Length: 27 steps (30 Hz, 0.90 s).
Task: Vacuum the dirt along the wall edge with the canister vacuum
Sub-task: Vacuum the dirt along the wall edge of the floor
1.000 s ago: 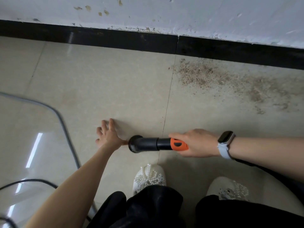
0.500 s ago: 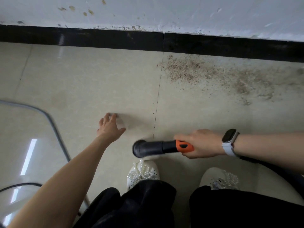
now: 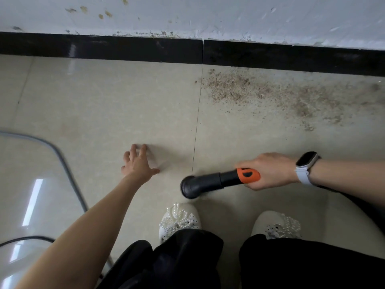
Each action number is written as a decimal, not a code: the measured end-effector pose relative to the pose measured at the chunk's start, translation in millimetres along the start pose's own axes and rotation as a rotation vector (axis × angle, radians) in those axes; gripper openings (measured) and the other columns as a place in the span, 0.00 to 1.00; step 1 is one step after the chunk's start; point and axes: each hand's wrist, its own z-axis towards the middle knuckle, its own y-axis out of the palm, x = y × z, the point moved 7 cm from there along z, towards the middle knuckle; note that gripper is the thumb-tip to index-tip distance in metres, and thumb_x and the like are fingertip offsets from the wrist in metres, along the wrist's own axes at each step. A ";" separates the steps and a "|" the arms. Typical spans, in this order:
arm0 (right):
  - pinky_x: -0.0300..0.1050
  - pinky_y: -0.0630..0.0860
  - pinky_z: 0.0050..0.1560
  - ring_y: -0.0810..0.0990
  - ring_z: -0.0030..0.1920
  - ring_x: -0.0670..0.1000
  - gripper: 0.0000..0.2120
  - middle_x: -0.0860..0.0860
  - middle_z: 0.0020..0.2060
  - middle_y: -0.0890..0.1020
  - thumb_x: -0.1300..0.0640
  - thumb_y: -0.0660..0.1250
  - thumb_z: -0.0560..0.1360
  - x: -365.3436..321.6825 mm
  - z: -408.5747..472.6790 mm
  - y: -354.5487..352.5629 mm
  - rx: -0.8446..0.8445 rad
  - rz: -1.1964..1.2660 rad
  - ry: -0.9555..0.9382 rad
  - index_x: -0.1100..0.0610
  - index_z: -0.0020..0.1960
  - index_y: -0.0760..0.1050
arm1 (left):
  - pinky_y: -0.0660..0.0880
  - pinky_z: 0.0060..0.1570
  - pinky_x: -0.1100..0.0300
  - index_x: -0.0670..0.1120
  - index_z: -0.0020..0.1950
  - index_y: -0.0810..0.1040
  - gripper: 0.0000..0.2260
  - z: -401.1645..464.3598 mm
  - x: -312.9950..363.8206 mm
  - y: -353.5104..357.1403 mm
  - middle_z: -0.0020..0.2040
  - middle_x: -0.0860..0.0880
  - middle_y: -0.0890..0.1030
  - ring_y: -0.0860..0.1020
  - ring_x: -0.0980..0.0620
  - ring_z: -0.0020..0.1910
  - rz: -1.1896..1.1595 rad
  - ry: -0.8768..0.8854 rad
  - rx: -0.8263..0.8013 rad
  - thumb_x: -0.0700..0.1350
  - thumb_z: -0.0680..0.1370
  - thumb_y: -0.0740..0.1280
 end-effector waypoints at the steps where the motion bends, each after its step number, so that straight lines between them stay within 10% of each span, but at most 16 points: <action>1: 0.41 0.67 0.30 0.72 0.29 0.45 0.10 0.44 0.29 0.73 0.46 0.65 0.69 10.0 -0.7 -7.3 0.045 -0.007 0.044 0.42 0.47 0.66 | 0.64 0.64 0.45 0.49 0.75 0.55 0.39 0.7 1.9 0.0 0.76 0.48 0.50 0.51 0.44 0.74 0.000 -0.005 0.006 0.53 0.71 0.73; 17: 0.45 0.70 0.31 0.76 0.32 0.57 0.11 0.52 0.34 0.77 0.50 0.62 0.74 63.5 11.9 -93.7 0.566 0.087 0.348 0.48 0.56 0.68 | 0.61 0.68 0.43 0.50 0.77 0.47 0.46 5.2 47.6 7.9 0.77 0.48 0.46 0.47 0.43 0.75 0.072 0.086 0.017 0.58 0.70 0.73; 24: 0.44 0.71 0.35 0.77 0.35 0.54 0.19 0.49 0.37 0.79 0.45 0.62 0.74 5.3 30.9 -55.9 0.296 -0.009 0.112 0.43 0.64 0.66 | 0.59 0.69 0.44 0.51 0.77 0.46 0.46 8.0 45.0 12.3 0.78 0.50 0.44 0.45 0.44 0.76 0.075 0.057 0.025 0.58 0.70 0.73; 27: 0.41 0.65 0.29 0.73 0.29 0.51 0.15 0.48 0.32 0.76 0.46 0.61 0.74 16.0 38.3 -78.8 0.423 -0.042 0.164 0.43 0.61 0.67 | 0.60 0.68 0.44 0.53 0.77 0.50 0.44 7.7 41.6 10.8 0.77 0.51 0.46 0.46 0.45 0.75 0.057 0.069 0.043 0.59 0.69 0.73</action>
